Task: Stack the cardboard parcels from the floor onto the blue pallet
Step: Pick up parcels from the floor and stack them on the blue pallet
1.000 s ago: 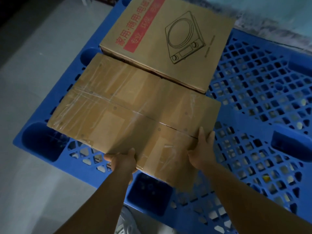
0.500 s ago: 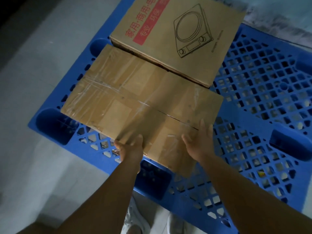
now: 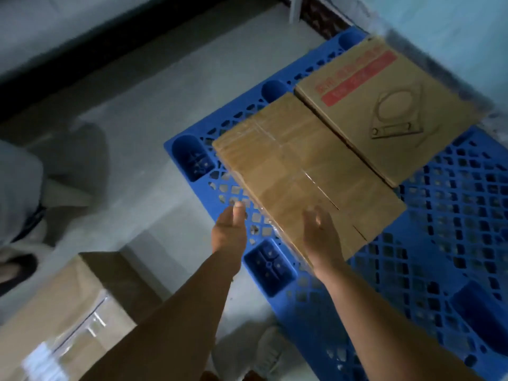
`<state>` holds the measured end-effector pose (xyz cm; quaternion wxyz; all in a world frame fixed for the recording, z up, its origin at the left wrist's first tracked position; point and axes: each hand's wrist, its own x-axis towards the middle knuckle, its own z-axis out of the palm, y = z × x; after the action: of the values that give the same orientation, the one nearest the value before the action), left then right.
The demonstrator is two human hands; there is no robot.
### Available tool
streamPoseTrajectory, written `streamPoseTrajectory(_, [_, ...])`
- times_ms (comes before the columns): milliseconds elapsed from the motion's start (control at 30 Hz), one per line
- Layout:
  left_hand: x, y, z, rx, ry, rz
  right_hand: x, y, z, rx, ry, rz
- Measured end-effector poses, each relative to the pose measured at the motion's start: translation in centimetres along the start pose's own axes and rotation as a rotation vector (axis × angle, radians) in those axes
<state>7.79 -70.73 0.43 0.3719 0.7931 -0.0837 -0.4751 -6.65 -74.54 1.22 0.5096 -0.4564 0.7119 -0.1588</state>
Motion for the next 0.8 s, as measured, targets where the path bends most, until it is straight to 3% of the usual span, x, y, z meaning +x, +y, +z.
streamPoseTrajectory(200, [-1.9,-1.6,-8.9,-0.203,0.17,-0.004,-5.3,-2.8,6.5,-0.002,-0.097,-0.15])
streamPoseTrajectory(400, [-4.9,-6.0,-19.0,-0.336,0.28,-0.024,-12.4,-4.6,14.1,-0.177,-0.284,-0.163])
streamPoseTrajectory(800, [-12.4,-18.3,-38.7,-0.558,0.512,-0.065,-29.6,-3.7,28.4,-0.374,-0.444,-0.296])
